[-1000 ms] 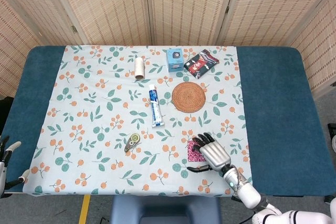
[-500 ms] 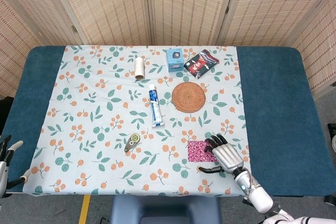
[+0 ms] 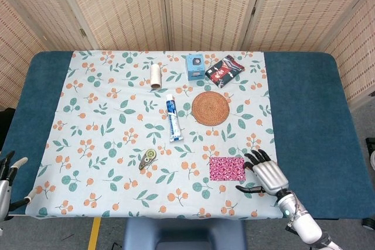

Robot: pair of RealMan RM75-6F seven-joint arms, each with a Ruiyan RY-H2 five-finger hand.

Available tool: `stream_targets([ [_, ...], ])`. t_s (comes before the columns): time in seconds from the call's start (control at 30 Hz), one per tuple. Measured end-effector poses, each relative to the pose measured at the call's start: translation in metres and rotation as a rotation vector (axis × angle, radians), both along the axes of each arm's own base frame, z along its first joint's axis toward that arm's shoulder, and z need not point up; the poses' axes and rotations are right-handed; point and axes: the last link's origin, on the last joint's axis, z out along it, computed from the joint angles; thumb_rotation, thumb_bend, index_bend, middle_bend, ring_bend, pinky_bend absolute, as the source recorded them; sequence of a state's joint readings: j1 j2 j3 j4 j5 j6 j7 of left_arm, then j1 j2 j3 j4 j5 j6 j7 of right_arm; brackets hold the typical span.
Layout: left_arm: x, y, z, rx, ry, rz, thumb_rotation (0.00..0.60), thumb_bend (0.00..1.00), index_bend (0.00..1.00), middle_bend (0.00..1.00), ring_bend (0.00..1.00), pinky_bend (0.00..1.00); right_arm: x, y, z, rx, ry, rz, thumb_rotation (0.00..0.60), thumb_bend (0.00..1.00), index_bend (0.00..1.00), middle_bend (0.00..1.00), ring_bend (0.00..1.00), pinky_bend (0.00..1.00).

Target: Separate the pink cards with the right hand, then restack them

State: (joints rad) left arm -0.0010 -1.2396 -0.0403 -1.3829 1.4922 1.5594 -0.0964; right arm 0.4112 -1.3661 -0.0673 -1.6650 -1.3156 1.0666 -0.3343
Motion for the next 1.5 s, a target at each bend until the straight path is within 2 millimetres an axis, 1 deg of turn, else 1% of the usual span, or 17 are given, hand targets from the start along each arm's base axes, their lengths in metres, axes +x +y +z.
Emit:
stream_targets([
  [0.13, -0.001, 0.000, 0.001, 0.005, 0.001, 0.003, 0.600, 0.26, 0.22, 0.06, 0.12, 0.00, 0.011, -0.002, -0.009, 0.014, -0.025, 0.025, 0.066, 0.18, 0.31, 0.15, 0.00, 0.00],
  [0.27, -0.003, -0.001, 0.001, 0.002, 0.001, 0.008, 0.600, 0.26, 0.22, 0.06, 0.12, 0.00, 0.021, -0.005, -0.024, 0.042, -0.045, 0.046, 0.068, 0.18, 0.31, 0.15, 0.00, 0.00],
  [0.37, -0.004, -0.002, 0.001, 0.002, 0.000, 0.012, 0.600, 0.26, 0.22, 0.06, 0.12, 0.00, 0.026, -0.008, -0.033, 0.061, -0.053, 0.054, 0.068, 0.18, 0.31, 0.15, 0.00, 0.00],
  [0.47, -0.005, -0.002, 0.002, 0.002, 0.001, 0.014, 0.600, 0.26, 0.22, 0.06, 0.12, 0.00, 0.026, -0.010, -0.037, 0.066, -0.048, 0.055, 0.068, 0.18, 0.31, 0.15, 0.00, 0.00],
  [0.63, -0.006, -0.003, 0.001, 0.000, -0.002, 0.017, 0.600, 0.26, 0.22, 0.06, 0.12, 0.00, 0.020, -0.009, -0.034, 0.057, -0.032, 0.043, 0.068, 0.18, 0.31, 0.15, 0.00, 0.00],
  [1.07, -0.003, -0.001, -0.002, -0.005, 0.000, 0.006, 0.600, 0.26, 0.22, 0.06, 0.12, 0.00, -0.009, 0.000, -0.012, 0.014, 0.022, -0.020, 0.068, 0.18, 0.31, 0.16, 0.00, 0.00],
  [1.2, -0.002, -0.001, -0.003, -0.006, 0.000, 0.004, 0.600, 0.26, 0.22, 0.06, 0.12, 0.00, -0.006, 0.001, -0.007, 0.000, -0.007, -0.015, 0.067, 0.18, 0.31, 0.16, 0.00, 0.00],
  [1.33, -0.002, -0.002, -0.002, -0.004, -0.001, 0.005, 0.600, 0.26, 0.22, 0.06, 0.12, 0.00, 0.004, 0.002, -0.006, 0.004, -0.037, 0.022, 0.068, 0.18, 0.31, 0.16, 0.00, 0.00],
  [1.5, -0.003, -0.004, -0.001, 0.000, 0.000, 0.012, 0.600, 0.26, 0.22, 0.06, 0.12, 0.00, 0.017, 0.004, -0.017, 0.050, -0.060, 0.059, 0.066, 0.18, 0.31, 0.16, 0.00, 0.00],
])
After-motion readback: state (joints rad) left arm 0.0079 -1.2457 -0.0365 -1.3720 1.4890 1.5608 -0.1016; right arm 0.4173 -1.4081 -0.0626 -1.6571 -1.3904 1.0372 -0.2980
